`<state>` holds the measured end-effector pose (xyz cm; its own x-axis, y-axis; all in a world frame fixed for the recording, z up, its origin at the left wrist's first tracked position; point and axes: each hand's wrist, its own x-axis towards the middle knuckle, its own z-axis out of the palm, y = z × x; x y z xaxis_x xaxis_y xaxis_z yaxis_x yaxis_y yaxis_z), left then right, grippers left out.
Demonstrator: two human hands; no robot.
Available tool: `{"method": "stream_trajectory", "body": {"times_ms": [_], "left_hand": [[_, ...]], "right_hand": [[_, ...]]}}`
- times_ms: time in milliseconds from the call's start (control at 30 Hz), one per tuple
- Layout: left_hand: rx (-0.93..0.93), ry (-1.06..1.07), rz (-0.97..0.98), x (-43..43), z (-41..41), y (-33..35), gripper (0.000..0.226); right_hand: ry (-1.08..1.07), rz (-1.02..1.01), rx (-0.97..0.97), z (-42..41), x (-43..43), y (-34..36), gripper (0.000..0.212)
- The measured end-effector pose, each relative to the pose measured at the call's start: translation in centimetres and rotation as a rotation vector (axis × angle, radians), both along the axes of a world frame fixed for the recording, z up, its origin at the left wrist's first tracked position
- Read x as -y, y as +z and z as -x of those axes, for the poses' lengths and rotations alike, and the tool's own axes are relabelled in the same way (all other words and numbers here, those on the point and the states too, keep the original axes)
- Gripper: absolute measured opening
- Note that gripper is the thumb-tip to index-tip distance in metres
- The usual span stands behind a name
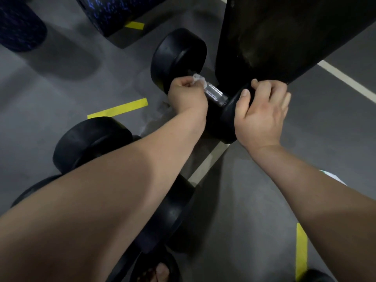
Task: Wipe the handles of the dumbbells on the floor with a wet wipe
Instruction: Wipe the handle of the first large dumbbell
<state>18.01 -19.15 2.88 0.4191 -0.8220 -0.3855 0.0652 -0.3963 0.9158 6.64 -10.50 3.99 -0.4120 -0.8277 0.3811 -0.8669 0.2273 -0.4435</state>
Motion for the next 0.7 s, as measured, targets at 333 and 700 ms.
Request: {"method": "stream_trajectory", "body": {"times_ms": [333, 700], "left_hand": [[0.162, -0.2, 0.095, -1.0, 0.8, -1.4, 0.024], [0.336, -0.376, 0.173, 0.5, -2.0, -2.6, 0.022]], "right_hand": [[-0.005, 0.012, 0.008, -0.1, 0.1, -0.1, 0.036], [-0.004, 0.009, 0.013, -0.2, 0.0, 0.1, 0.035]]}}
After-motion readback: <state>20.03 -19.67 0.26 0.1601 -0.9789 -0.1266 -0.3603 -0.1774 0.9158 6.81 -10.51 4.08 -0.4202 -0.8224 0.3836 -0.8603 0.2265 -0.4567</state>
